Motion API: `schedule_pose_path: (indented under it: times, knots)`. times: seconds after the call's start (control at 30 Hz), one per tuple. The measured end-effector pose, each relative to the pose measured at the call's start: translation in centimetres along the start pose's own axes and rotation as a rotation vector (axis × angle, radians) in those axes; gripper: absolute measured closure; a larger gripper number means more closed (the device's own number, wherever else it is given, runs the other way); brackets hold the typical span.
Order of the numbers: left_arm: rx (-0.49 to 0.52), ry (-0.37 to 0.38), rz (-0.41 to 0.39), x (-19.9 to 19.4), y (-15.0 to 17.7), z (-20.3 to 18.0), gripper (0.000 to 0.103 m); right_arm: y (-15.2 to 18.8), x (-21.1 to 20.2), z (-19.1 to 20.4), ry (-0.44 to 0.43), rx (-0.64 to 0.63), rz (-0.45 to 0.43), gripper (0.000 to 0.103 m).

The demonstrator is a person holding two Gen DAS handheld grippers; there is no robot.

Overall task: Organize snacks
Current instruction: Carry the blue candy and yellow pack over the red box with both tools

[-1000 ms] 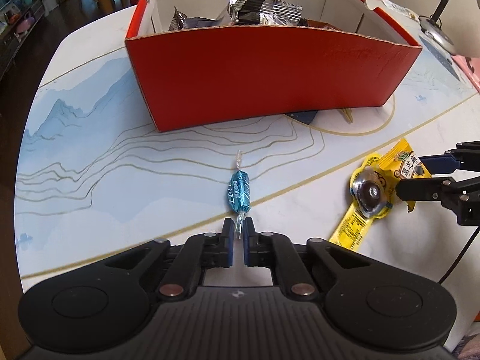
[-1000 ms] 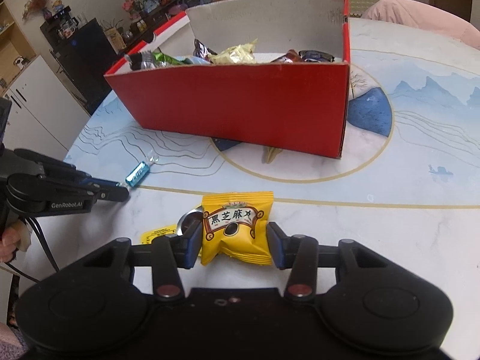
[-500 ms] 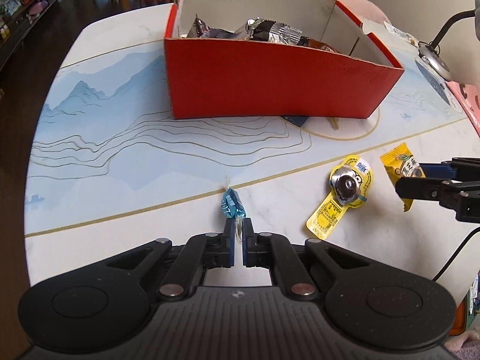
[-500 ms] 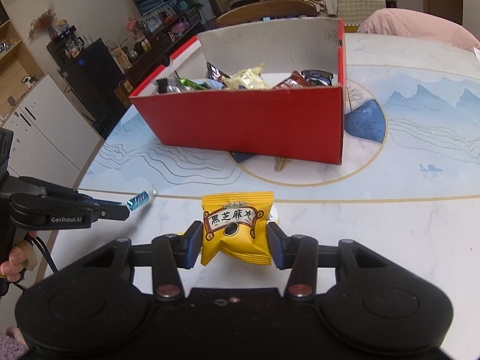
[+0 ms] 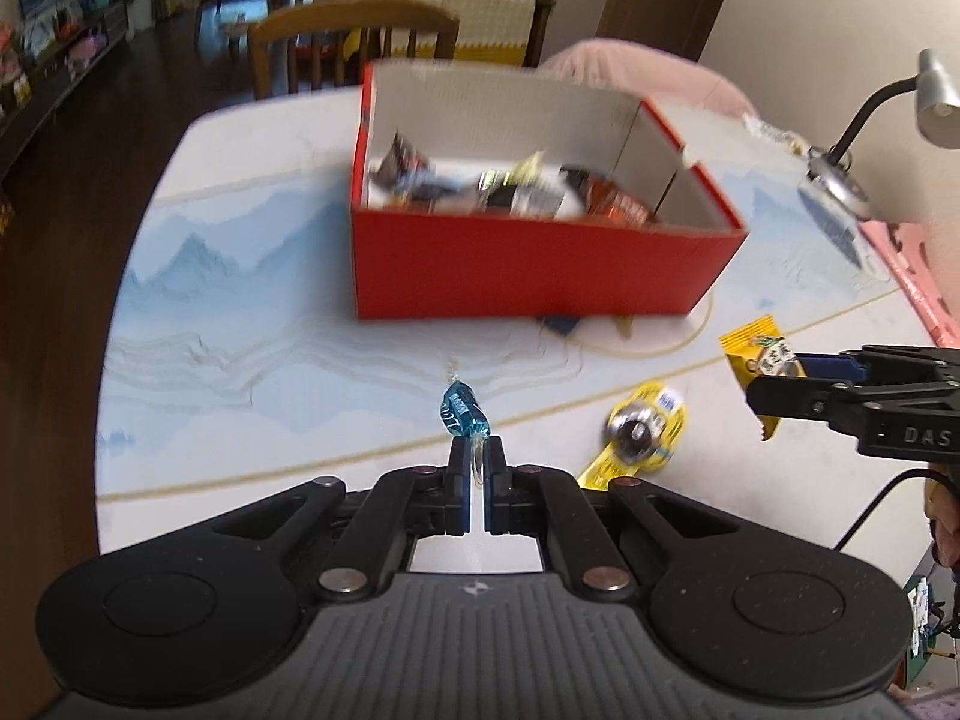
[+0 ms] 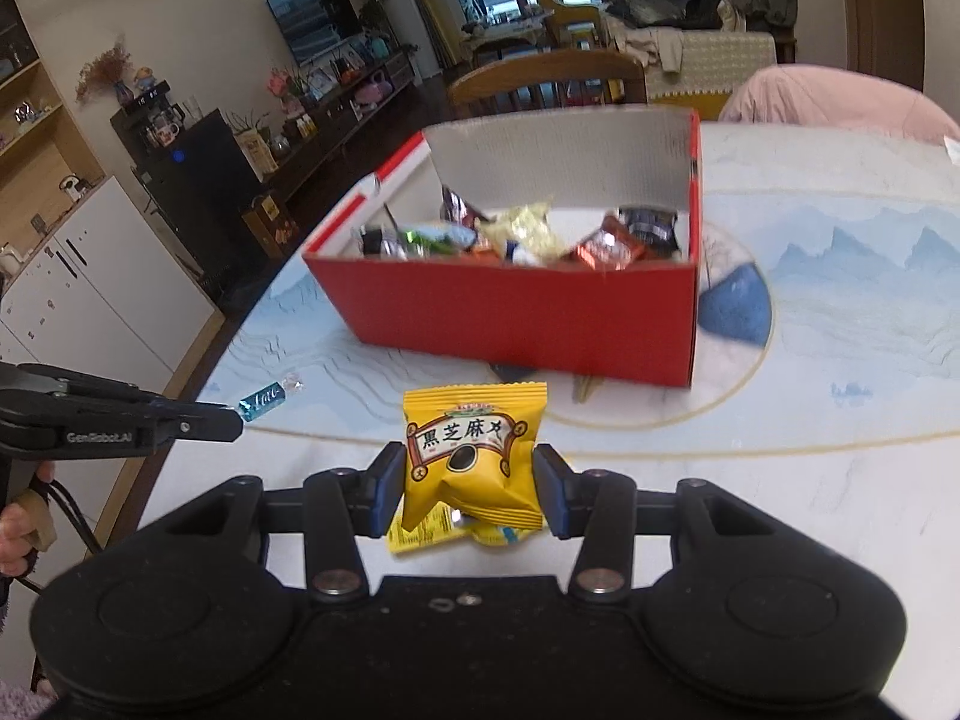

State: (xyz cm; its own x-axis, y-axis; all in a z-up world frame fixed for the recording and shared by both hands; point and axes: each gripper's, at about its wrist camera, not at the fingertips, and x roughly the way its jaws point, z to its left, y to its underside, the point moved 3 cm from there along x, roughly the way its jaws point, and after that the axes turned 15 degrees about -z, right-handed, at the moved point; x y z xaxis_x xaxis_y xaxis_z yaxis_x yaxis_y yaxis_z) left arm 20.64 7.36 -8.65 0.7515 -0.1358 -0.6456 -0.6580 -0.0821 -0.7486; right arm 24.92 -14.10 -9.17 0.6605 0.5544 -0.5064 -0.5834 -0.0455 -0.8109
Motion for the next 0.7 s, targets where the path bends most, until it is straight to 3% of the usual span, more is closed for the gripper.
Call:
schedule_pose_path:
  times: [0.4, 0.7]
  knots:
    - [0.039, 0.0, -0.129, -0.8, -6.6, -1.2, 0.099, -6.8, 0.4, -0.2, 0.02, -0.107, -0.105, 0.058]
    - [0.05, -0.016, -0.161, 2.5, -11.2, -1.0, 0.099, -10.3, 3.9, -1.8, 0.056, -0.136, -0.114, 0.058]
